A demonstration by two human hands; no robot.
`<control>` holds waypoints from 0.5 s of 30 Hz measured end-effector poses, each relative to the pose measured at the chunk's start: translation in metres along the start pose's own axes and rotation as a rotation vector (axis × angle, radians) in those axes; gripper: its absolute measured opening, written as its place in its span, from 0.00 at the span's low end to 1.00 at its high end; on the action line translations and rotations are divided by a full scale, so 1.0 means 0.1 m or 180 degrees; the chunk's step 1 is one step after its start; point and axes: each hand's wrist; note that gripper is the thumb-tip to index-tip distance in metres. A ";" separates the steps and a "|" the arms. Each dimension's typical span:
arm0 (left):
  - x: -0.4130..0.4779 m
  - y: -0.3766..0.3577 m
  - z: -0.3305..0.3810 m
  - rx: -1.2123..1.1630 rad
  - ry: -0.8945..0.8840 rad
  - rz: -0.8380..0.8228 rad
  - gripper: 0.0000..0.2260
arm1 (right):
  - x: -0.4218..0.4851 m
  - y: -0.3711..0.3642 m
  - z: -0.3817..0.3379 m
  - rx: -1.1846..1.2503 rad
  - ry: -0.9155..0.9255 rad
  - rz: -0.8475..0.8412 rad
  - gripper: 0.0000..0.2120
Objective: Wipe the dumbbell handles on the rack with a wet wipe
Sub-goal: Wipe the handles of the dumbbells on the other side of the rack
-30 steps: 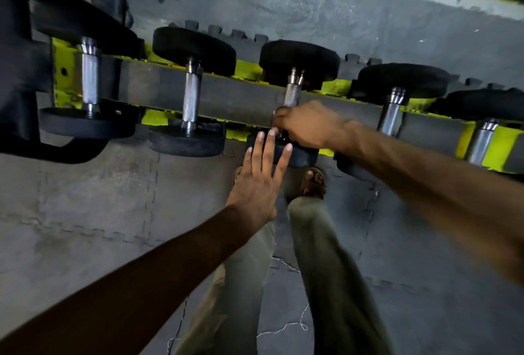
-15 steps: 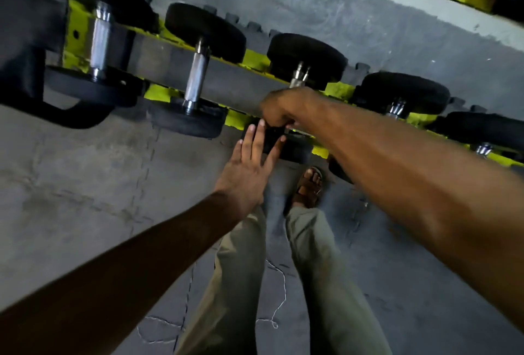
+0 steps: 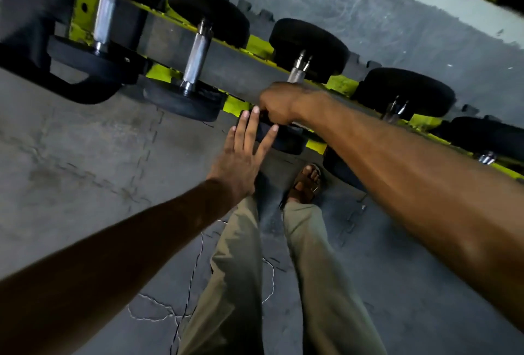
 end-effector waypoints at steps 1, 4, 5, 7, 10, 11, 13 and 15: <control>0.00 0.00 0.01 0.0022 0.0006 0.0007 0.64 | -0.11 -0.04 0.06 -0.0115 0.0100 0.0207 0.06; 0.00 0.03 0.02 0.0077 0.0046 -0.0004 0.65 | -0.29 -0.04 0.19 -0.0245 0.0132 0.0325 0.09; 0.01 0.03 0.03 0.0077 0.0048 0.0015 0.66 | -0.25 0.01 0.17 -0.0283 0.0044 0.0226 0.10; 0.04 0.03 0.03 0.0073 0.0053 0.0096 0.63 | -0.09 0.12 0.04 -0.0344 -0.0241 -0.0203 0.11; 0.07 -0.03 0.06 0.0022 0.0029 0.0190 0.53 | 0.14 0.22 -0.15 -0.0165 -0.0531 -0.0754 0.12; 0.08 -0.05 0.06 -0.0002 0.0051 0.0230 0.52 | 0.19 0.22 -0.14 -0.0143 -0.0466 -0.0755 0.11; 0.03 -0.06 0.06 -0.0079 0.0098 0.0268 0.56 | 0.12 0.15 -0.05 -0.0089 -0.0075 -0.0467 0.06; 0.04 -0.09 0.05 -0.0100 0.0086 0.0349 0.59 | -0.03 -0.02 0.14 -0.0006 0.0200 0.0091 0.06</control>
Point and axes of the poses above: each hand's wrist, its own x-axis towards the middle knuckle, its own y-axis out of the back of the hand, z = x × y, and after that the axes turned 10 degrees about -z, right-handed
